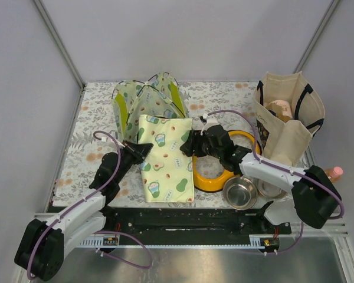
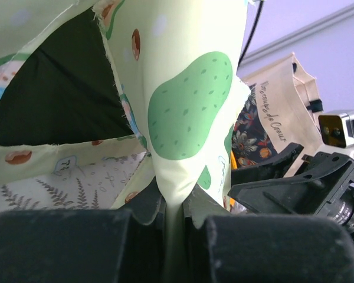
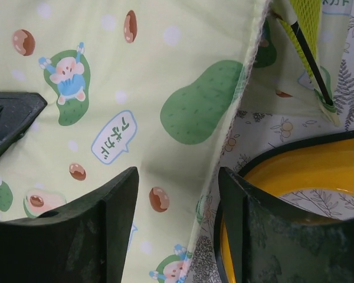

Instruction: Set up the pet tent

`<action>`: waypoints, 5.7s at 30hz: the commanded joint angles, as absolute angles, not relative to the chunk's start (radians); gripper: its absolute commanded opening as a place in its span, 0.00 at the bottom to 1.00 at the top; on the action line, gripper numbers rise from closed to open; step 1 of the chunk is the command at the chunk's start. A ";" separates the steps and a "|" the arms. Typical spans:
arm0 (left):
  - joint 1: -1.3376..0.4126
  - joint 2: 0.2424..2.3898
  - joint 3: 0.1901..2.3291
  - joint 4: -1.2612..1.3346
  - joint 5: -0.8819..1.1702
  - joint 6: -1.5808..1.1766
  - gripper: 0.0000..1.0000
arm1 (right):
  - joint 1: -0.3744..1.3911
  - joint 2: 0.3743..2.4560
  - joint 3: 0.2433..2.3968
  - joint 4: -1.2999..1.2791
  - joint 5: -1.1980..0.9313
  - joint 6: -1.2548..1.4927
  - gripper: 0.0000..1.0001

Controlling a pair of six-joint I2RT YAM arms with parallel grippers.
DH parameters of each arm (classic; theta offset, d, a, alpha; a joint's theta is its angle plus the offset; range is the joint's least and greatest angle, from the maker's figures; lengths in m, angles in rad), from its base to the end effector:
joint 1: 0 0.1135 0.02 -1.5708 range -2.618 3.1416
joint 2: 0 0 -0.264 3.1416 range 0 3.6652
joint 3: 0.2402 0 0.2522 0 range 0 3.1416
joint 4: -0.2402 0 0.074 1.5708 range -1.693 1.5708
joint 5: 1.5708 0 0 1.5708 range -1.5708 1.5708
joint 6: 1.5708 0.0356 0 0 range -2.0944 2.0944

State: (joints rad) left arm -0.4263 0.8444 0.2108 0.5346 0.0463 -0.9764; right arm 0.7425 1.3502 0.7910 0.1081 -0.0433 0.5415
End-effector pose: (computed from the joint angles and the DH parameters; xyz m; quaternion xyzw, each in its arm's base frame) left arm 0.1692 -0.0787 0.2034 -0.1863 0.7174 -0.4461 0.5016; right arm 0.2202 0.2042 0.2442 -0.0964 0.8417 0.3326 0.4142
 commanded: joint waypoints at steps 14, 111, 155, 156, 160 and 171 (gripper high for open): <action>-0.414 0.850 0.325 0.514 0.117 -0.960 0.00 | 0.822 1.439 0.874 0.353 -0.071 0.601 0.05; -0.410 1.365 0.793 0.002 -0.118 -0.916 0.56 | 0.943 1.362 0.784 0.032 0.003 0.518 0.94; -0.434 1.262 0.762 -0.216 0.052 -0.716 0.00 | 1.054 1.443 0.765 0.097 -0.025 0.534 0.76; -0.434 1.276 0.785 -0.221 0.045 -0.716 0.00 | 1.054 1.447 0.778 0.097 -0.005 0.534 0.76; -0.434 1.330 0.882 -0.277 0.005 -0.719 0.00 | 1.054 1.460 0.830 0.072 0.077 0.529 0.76; -0.388 1.551 1.092 -0.322 -0.005 -0.776 0.00 | 1.052 1.552 0.974 0.058 0.247 0.463 0.73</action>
